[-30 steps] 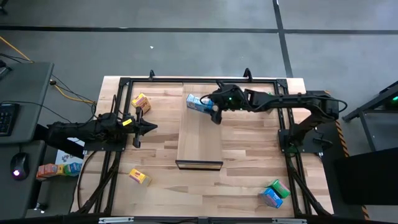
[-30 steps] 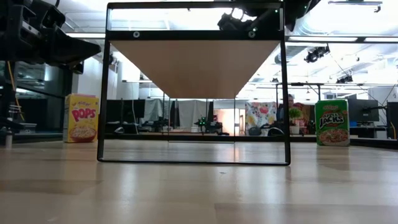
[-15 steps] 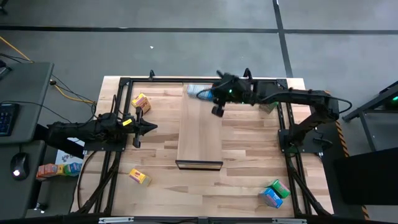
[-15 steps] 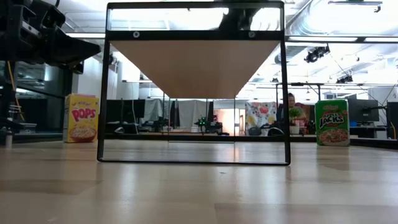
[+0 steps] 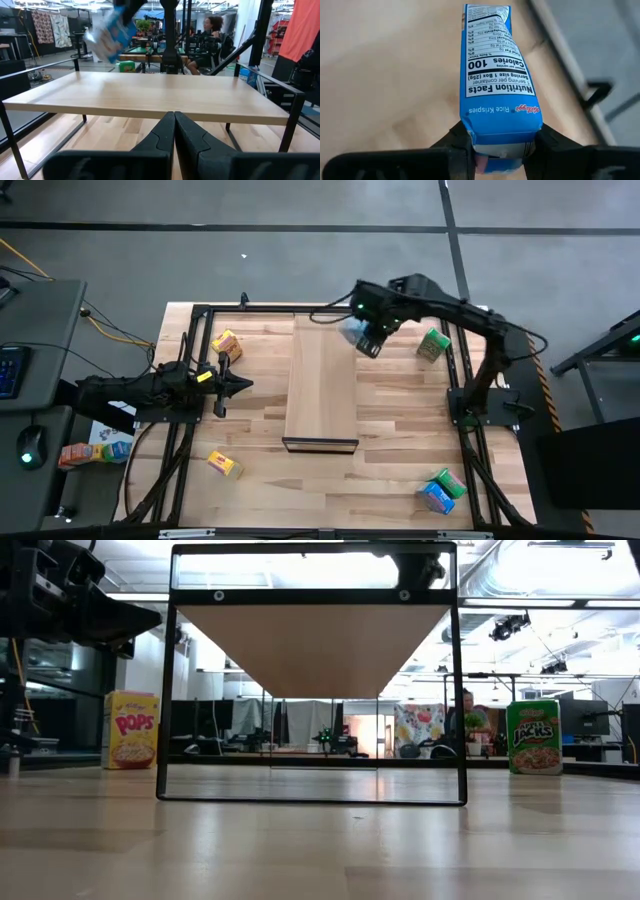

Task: Stack cereal on shelf
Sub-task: Adjust the blue cereal box on the shelf

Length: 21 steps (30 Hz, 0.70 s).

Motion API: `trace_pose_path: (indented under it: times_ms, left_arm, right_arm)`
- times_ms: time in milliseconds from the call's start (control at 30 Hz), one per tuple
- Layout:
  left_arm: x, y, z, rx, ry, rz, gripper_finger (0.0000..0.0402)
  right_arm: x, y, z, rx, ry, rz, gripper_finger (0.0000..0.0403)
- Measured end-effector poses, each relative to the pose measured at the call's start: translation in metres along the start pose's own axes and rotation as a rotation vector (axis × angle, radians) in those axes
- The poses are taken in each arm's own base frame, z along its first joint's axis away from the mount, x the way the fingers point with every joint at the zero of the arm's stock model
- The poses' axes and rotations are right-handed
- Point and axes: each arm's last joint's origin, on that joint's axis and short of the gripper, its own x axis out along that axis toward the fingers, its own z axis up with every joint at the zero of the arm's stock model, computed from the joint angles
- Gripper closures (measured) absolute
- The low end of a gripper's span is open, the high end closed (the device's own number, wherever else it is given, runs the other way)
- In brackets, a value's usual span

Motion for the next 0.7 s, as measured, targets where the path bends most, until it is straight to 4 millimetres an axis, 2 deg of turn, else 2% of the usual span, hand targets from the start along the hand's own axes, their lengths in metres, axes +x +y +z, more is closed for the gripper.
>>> trace_pose_path:
  times_ms: [100,233,433,700]
  left_arm:
    - [0.000,0.000,0.000,0.000,0.000,0.000,0.0398]
    - [0.000,0.000,0.000,0.000,0.000,0.000,0.0398]
    - [0.000,0.000,0.000,0.000,0.000,0.000,0.0398]
    - [0.000,0.000,0.000,0.000,0.000,0.000,0.0398]
  right_arm:
    - [0.002,0.007,0.008,-0.028,-0.010,0.042,0.0316]
    - [-0.004,0.012,0.014,-0.033,-0.034,0.075,0.0316]
    - [-0.008,0.012,0.014,-0.012,-0.038,0.106,0.0316]
    - [0.010,0.018,0.011,-0.001,0.054,0.172,0.0316]
